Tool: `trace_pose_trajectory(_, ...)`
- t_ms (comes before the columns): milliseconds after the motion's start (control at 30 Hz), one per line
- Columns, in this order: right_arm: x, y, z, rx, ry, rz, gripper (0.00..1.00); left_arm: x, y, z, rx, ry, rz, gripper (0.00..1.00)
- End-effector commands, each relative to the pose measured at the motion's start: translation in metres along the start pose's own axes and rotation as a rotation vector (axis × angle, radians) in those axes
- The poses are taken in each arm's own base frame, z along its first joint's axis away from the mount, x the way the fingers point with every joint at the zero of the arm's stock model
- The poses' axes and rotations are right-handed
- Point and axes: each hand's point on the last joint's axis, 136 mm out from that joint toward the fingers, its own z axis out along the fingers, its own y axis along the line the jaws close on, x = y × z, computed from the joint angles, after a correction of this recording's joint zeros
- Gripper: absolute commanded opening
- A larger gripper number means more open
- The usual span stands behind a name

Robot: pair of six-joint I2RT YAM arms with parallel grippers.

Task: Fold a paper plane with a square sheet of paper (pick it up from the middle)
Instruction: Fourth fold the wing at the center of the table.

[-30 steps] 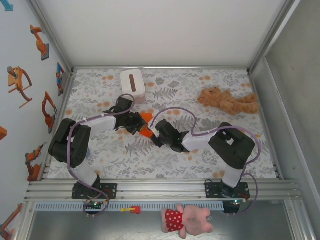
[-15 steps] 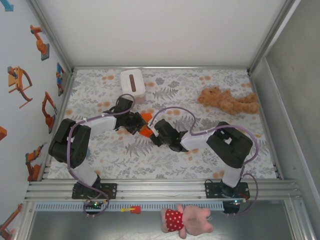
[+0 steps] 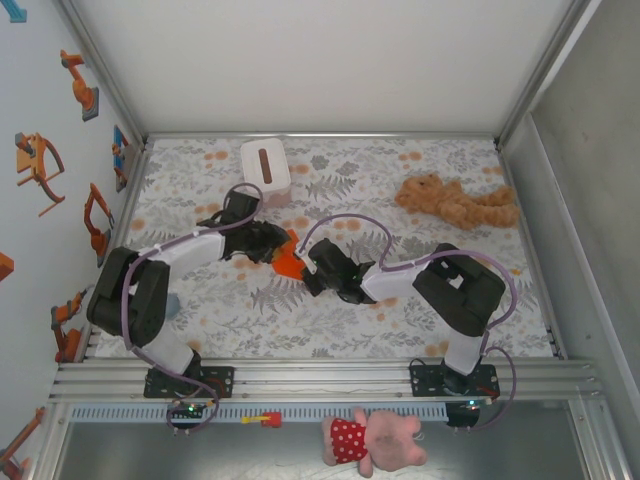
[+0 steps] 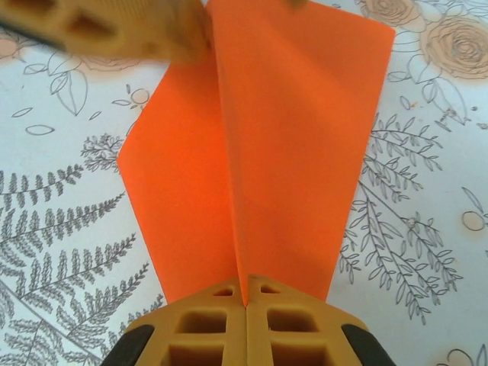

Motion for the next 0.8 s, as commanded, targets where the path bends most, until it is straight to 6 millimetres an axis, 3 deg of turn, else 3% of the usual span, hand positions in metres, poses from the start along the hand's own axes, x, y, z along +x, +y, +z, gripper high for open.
trace_pose_trajectory(0, 0.012, 0.011, -0.001, -0.055, 0.03, -0.019, 0.02, -0.011, 0.006, -0.024, -0.018, -0.064, 0.012, 0.4)
trace_pose_trajectory(300, 0.024, 0.025, -0.005, -0.162, 0.091, 0.047, 0.0, -0.017, 0.025, -0.054, 0.006, -0.193, 0.003, 0.52)
trace_pose_trajectory(467, 0.027, 0.026, -0.007, -0.231, 0.096, 0.156, 0.0, -0.007, 0.034, -0.055, 0.076, -0.209, -0.014, 0.53)
trace_pose_trajectory(767, 0.015, 0.025, -0.01, -0.356, 0.096, 0.355, 0.0, 0.014, 0.04, -0.054, 0.121, -0.221, 0.04, 0.53)
